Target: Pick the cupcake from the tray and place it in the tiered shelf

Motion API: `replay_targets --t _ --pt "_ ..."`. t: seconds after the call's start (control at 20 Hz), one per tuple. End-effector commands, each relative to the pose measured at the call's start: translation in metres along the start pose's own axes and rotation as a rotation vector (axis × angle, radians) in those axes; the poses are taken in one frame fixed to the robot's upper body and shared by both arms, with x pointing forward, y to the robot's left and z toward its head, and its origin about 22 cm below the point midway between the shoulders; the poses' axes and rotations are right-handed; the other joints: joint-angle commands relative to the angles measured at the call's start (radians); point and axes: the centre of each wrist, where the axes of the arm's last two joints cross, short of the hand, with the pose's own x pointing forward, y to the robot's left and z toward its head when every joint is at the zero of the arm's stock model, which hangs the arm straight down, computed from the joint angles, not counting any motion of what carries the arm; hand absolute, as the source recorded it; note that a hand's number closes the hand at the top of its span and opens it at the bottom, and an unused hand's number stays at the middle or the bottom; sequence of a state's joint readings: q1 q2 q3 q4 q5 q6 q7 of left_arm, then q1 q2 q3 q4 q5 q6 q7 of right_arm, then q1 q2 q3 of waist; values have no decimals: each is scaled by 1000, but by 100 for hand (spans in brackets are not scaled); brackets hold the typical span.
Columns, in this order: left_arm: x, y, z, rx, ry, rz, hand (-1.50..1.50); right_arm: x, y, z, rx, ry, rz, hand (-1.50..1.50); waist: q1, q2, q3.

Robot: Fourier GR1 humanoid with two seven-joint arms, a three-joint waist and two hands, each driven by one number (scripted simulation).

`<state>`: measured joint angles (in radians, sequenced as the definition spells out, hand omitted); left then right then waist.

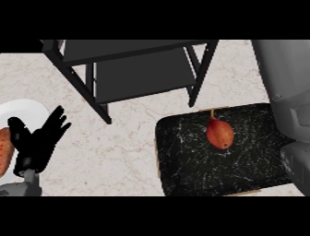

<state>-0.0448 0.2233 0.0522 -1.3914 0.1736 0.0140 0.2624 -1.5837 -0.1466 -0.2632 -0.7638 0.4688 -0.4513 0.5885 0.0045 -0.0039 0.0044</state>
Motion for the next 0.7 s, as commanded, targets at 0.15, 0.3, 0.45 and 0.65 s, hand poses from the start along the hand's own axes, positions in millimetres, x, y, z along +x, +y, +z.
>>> replay_targets --t 0.15,0.3,0.45,0.65 --pt "-3 18 -2 8 59 4 0 -16 -62 -22 -203 67 -99 -150 -11 1 -4" --pt "-16 5 -2 15 64 7 0 -19 -110 -31 -207 90 -123 -150 -17 0 -4" --pt "-20 0 0 -3 72 7 0 -14 -164 -36 -169 67 -132 -150 -19 0 -4" --pt "0 4 5 2 82 -6 0 -47 -186 -26 -128 83 -127 -150 -14 -2 -3"
